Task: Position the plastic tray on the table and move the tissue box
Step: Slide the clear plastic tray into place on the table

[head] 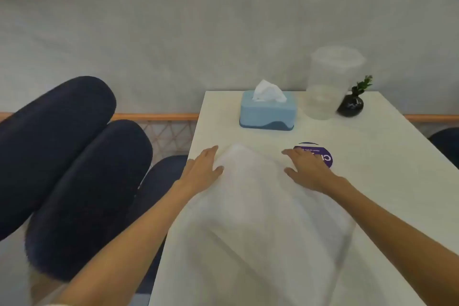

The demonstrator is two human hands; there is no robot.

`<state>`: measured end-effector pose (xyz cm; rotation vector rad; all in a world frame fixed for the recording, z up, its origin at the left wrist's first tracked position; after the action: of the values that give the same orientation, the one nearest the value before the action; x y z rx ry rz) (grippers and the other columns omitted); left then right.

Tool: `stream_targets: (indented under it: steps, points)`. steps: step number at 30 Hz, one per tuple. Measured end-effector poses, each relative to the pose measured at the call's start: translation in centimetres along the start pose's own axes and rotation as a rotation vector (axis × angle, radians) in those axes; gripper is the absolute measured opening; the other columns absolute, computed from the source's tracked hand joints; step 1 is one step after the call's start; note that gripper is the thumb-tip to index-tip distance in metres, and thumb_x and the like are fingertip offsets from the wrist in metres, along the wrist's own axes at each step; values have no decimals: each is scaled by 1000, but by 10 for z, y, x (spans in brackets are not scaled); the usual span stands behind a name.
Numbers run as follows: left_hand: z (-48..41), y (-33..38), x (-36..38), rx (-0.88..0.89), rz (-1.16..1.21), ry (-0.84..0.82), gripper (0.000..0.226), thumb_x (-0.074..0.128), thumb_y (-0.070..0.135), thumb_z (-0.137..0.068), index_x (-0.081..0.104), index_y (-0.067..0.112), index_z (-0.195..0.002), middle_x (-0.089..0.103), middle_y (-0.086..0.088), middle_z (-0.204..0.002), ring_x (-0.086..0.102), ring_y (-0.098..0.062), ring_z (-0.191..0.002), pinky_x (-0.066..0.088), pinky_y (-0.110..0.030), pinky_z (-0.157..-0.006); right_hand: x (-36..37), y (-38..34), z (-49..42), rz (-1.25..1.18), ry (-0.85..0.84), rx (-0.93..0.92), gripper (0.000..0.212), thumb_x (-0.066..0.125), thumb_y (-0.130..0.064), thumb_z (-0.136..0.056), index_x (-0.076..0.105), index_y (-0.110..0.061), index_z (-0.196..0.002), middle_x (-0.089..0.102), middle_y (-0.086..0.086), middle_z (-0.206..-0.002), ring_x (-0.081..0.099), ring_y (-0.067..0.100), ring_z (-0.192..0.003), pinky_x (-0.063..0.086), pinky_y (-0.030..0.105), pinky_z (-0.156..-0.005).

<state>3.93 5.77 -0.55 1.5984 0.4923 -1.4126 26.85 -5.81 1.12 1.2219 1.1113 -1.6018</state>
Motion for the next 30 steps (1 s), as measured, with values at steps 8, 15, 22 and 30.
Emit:
stream_targets:
  steps: [8, 15, 22, 30]
  points:
    - [-12, -18, 29, -147, -12, -2, 42, 45, 21, -98, 40, 4, -135, 52, -16, -128, 53, -35, -116, 47, -46, -94, 38, 26, 9, 32, -89, 151, 50, 45, -25, -92, 38, -13, -139, 51, 12, -135, 50, 34, -121, 40, 46, -100]
    - [-16, -19, 29, -147, -35, 111, 23, 43, 4, -96, 55, 0, -115, 55, -17, -112, 56, -33, -98, 52, -44, -80, 44, 34, 0, -10, 73, 245, 38, 42, 3, -89, 52, -3, -126, 55, 17, -122, 51, 35, -113, 45, 40, -88]
    - [-11, -36, 33, -184, 44, 92, 17, 38, -1, -96, 49, -3, -109, 57, -20, -107, 54, -30, -88, 44, -36, -70, 44, 31, -14, -83, 114, 218, 35, 44, 10, -83, 58, 1, -114, 59, 20, -113, 55, 37, -103, 39, 33, -70]
    - [13, -54, 29, -289, 268, 194, 20, 32, 4, -98, 51, -2, -96, 55, -15, -88, 55, -29, -73, 43, -36, -57, 21, 70, 14, -169, 232, 465, 43, 50, -20, -89, 51, -12, -131, 52, 19, -129, 49, 41, -117, 42, 47, -95]
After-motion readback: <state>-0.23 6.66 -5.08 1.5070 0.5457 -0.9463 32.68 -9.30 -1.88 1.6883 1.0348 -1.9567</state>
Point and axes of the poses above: each hand's wrist, its own z-axis away from the middle knuckle, its own x-axis out of the palm, y = z × x, the point moved 7 cm from there along -z, towards the middle knuckle
